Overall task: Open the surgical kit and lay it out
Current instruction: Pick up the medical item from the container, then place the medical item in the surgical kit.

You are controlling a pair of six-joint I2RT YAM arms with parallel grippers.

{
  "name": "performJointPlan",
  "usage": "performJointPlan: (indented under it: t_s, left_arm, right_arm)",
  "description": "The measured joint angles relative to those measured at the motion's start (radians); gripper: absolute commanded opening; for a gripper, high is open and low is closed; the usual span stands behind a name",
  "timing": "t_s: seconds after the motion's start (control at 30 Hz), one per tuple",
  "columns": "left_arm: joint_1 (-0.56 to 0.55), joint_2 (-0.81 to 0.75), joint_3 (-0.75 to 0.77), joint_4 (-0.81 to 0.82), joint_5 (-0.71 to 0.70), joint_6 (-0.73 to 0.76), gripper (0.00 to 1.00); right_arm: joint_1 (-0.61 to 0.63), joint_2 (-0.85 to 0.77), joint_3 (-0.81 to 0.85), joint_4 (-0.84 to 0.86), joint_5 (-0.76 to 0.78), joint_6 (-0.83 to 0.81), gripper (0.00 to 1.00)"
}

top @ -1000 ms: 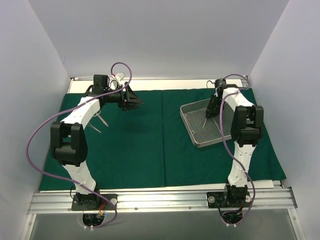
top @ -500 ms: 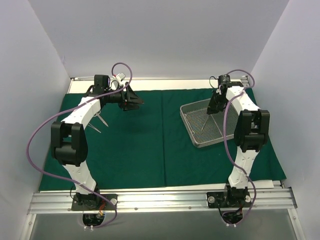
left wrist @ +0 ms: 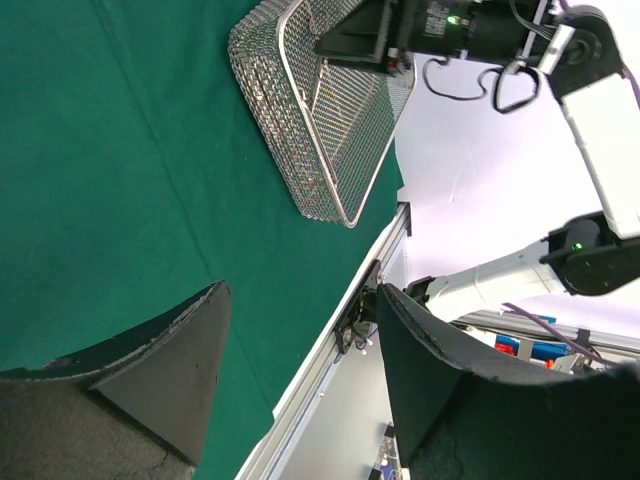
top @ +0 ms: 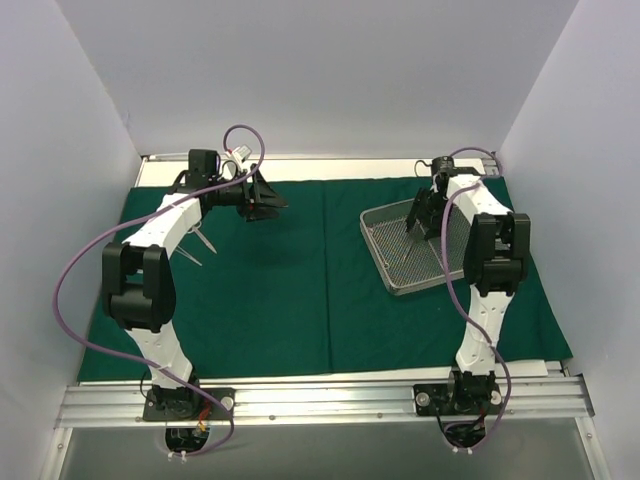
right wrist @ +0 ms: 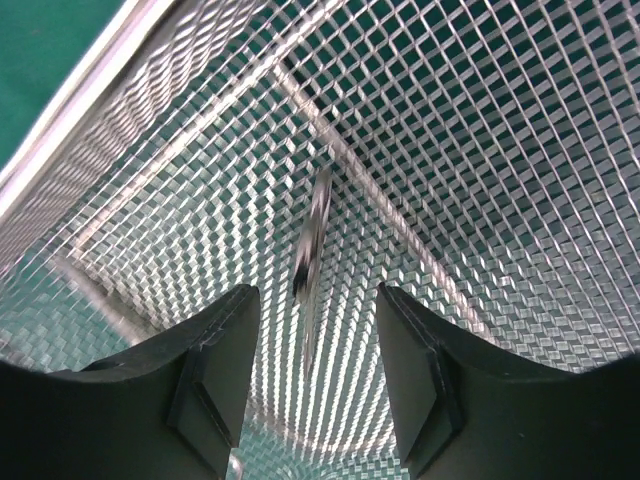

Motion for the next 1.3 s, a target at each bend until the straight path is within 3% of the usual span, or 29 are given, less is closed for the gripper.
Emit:
performJointPlan:
  t_s: [0.13, 0.23, 0.27, 0.33, 0.8, 0.9, 1.17, 1.3]
  left_arm:
    - [0.000, 0.016, 0.002, 0.006, 0.003, -0.005, 0.69]
    - [0.000, 0.026, 0.002, 0.007, 0.003, -0.009, 0.68]
    - [0.000, 0.028, 0.002, 0.006, 0.004, -0.010, 0.69]
    - [0.000, 0.028, 0.002, 0.007, 0.004, -0.013, 0.69]
    - [-0.002, 0.025, -0.007, 0.031, 0.007, -0.027, 0.68]
    - [-0.013, 0.008, -0.042, 0.084, 0.023, -0.062, 0.69]
    - [-0.116, -0.072, -0.126, 0.324, 0.059, -0.202, 0.71]
    - [-0.131, -0.121, -0.119, 0.297, -0.018, -0.197, 0.72]
  right_arm:
    - [0.002, 0.071, 0.043, -0.008, 0.017, -0.004, 0.39]
    - [0.003, 0.086, 0.088, -0.013, 0.043, -0.008, 0.22]
    - [0.004, 0.088, 0.096, -0.013, 0.053, -0.006, 0.10]
    - [0.009, 0.089, 0.111, -0.019, 0.067, -0.006, 0.01]
    - [0.069, 0.076, 0.222, -0.037, 0.199, -0.007, 0.00]
    - [0.081, 0.010, 0.210, -0.002, 0.101, -0.034, 0.00]
    - [0.180, -0.245, 0.167, 0.180, -0.375, -0.068, 0.00]
    - [0.257, -0.276, 0.158, 0.250, -0.506, -0.043, 0.00]
